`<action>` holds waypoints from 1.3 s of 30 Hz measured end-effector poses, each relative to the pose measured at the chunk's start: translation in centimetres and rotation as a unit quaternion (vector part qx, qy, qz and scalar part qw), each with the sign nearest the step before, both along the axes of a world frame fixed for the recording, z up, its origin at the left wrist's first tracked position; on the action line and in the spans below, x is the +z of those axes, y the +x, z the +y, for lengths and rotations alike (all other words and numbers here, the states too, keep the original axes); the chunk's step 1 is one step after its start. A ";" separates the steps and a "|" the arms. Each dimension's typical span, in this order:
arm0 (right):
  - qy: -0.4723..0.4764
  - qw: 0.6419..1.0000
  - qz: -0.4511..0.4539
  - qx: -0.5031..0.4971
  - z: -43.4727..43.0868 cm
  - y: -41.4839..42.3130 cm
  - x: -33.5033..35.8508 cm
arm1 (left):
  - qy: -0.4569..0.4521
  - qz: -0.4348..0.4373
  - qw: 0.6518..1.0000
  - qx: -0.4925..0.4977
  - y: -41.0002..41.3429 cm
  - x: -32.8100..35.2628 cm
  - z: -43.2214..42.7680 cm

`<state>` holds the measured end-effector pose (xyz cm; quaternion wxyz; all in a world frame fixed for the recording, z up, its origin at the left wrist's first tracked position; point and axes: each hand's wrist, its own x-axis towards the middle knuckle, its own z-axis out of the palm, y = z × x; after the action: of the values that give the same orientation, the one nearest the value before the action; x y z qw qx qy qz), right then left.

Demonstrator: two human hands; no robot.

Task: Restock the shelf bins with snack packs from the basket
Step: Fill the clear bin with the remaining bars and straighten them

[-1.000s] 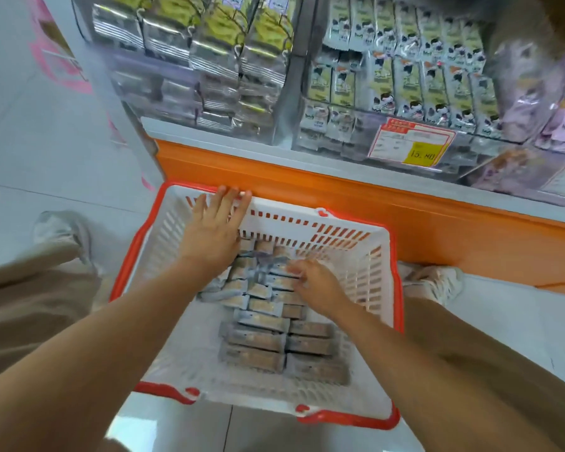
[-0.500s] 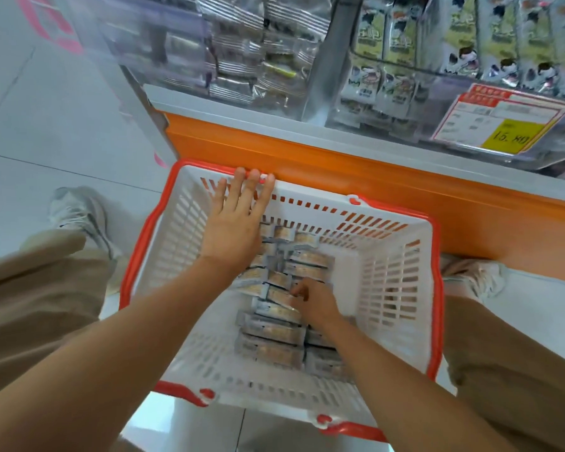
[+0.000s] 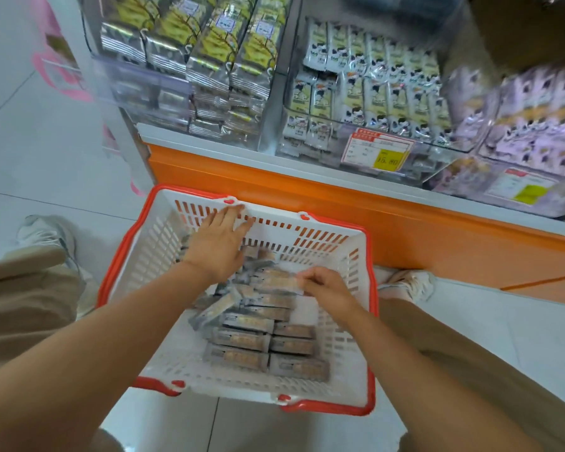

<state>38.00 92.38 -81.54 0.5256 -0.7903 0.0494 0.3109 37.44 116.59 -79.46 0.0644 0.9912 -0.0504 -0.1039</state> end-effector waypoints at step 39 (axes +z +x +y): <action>-0.085 0.855 -0.507 -0.071 5.5 6.4 23.7 | -0.081 -0.322 0.943 -0.003 1.2 14.6 -0.5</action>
<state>44.43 97.92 -57.84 0.4291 -0.8745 -0.1412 -0.1765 38.64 116.07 -64.82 0.1242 0.9631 -0.0793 0.2253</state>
